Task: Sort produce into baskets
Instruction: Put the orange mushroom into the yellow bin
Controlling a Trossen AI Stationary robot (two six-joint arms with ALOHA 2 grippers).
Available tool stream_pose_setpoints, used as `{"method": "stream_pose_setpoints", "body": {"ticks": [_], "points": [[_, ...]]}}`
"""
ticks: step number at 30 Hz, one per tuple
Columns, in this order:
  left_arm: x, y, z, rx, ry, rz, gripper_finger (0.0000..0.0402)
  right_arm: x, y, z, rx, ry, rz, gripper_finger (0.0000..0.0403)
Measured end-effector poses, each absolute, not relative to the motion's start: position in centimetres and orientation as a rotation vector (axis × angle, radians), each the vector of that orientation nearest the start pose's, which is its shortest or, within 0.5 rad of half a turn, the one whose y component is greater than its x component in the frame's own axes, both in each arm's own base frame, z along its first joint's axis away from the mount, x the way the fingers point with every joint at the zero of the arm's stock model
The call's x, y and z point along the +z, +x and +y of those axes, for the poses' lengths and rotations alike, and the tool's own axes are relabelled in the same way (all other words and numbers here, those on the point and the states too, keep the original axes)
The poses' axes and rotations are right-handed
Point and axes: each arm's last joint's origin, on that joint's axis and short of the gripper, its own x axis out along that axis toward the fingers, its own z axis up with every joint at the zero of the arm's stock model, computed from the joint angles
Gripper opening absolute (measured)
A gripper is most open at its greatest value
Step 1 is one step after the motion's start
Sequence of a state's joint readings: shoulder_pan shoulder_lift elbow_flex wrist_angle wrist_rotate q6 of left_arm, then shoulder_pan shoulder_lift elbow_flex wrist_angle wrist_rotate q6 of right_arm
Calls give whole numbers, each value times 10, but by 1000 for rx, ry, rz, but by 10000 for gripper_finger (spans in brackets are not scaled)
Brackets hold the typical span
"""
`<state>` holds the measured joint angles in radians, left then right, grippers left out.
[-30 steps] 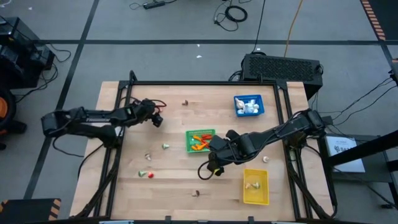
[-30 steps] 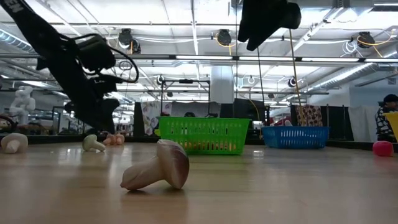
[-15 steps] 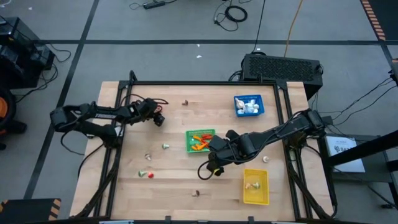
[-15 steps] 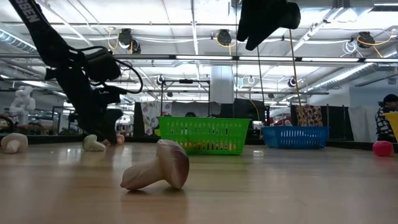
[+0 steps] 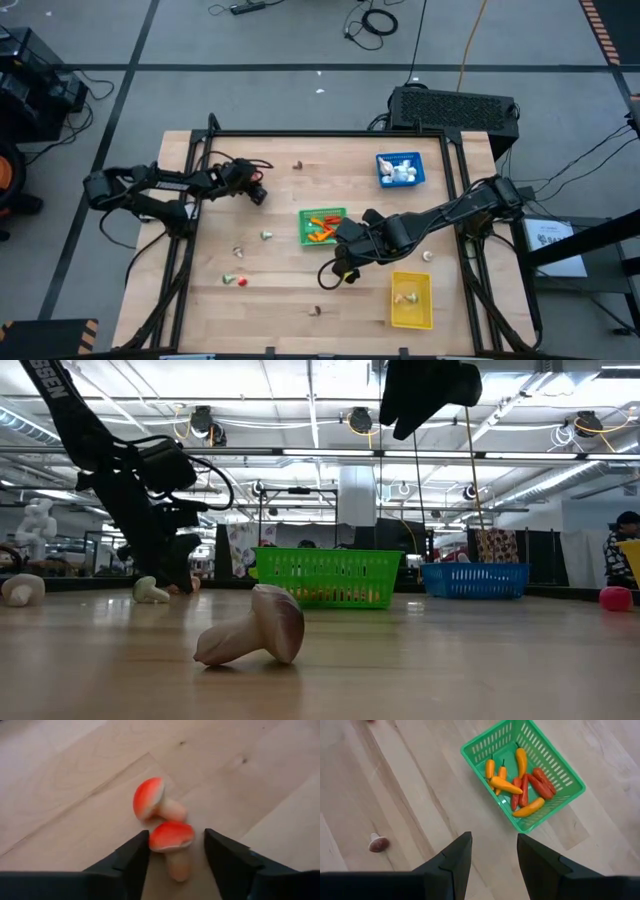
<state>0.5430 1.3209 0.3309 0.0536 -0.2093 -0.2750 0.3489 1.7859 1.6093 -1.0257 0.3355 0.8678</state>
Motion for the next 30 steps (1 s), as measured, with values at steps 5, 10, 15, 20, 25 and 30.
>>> {"method": "stream_pose_setpoints", "body": {"ticks": [5,10,15,20,25,30], "points": [[113,164,104,771,-398,874,139,290,349,109,-453,361,1009,148],[123,158,101,756,-395,926,102,293,356,103,-419,344,958,148],[141,159,98,669,-405,809,93,296,364,101,-367,316,901,148],[160,170,86,303,-374,564,106,295,382,102,-254,171,811,148],[172,178,67,-130,-288,353,110,280,401,109,-115,-92,772,148],[175,181,53,-318,-221,304,111,269,415,113,1,-367,732,148]]}}
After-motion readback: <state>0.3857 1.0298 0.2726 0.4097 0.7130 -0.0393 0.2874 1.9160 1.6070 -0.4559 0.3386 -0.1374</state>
